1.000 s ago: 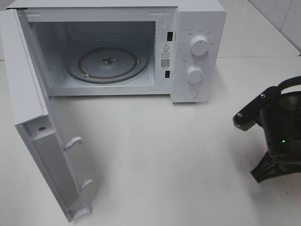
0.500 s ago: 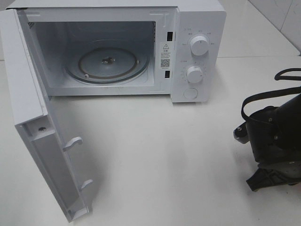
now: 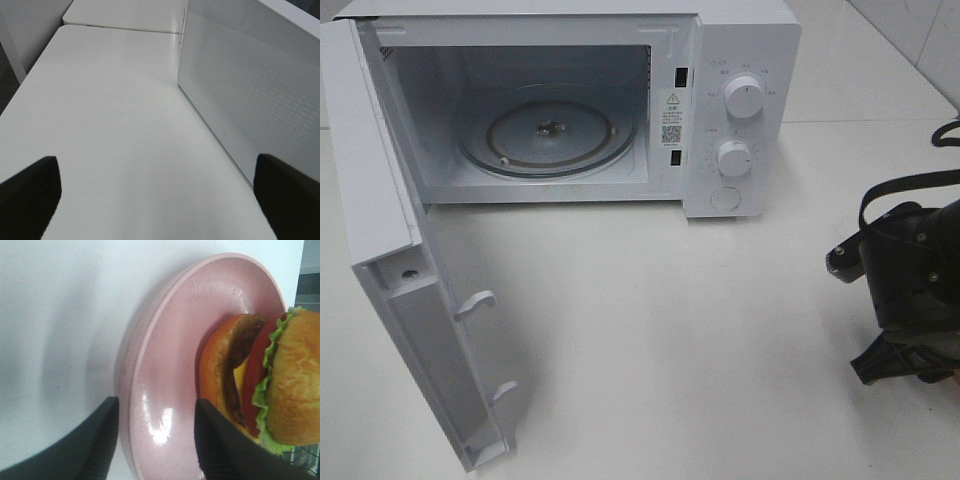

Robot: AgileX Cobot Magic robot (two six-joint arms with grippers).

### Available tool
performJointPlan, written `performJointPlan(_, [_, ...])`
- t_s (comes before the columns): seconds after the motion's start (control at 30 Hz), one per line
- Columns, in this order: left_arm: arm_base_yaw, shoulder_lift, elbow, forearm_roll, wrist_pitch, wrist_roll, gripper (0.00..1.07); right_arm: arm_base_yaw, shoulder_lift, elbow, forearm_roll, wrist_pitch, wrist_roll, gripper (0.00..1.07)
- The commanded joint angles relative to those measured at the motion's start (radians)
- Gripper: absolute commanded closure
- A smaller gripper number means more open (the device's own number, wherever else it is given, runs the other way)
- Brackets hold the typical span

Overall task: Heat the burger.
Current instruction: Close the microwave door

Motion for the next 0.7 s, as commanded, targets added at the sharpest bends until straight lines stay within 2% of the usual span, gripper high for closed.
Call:
performJointPlan(0.03, [0.001,-0.019,0.004,-0.001,-0.007,-0.002,0.06,0.001,-0.094,-0.001,0.056,0.002,-0.024,0.58])
performJointPlan(0.13, [0.001,-0.019,0.004,-0.001,-0.007,-0.002,0.06,0.001,-0.186,-0.001,0.151,-0.04,-0.105,0.58])
performJointPlan(0.23, [0.001,-0.019,0.004,-0.001,-0.007,-0.002,0.06,0.001,-0.21,-0.001,0.174,-0.049,-0.135,0.58])
performJointPlan(0.3, [0.001,-0.019,0.004,-0.001,-0.007,-0.002,0.06,0.001,-0.3,-0.001,0.261,-0.087,-0.265,0.58])
performJointPlan(0.47, [0.001,-0.019,0.004,-0.001,-0.007,-0.002,0.06,0.001,-0.417,-0.001,0.386,-0.112,-0.452,0.57])
performJointPlan(0.57, [0.001,-0.019,0.004,-0.001,-0.007,-0.002,0.06,0.001,-0.443,-0.001,0.407,-0.114,-0.482,0.56])
performJointPlan(0.63, [0.001,-0.019,0.004,-0.001,-0.007,-0.002,0.06,0.001,-0.547,-0.001,0.525,-0.109,-0.632,0.49])
performJointPlan(0.7, [0.001,-0.019,0.004,-0.001,-0.007,-0.002,0.06,0.001,-0.57,-0.001,0.552,-0.108,-0.665,0.46])
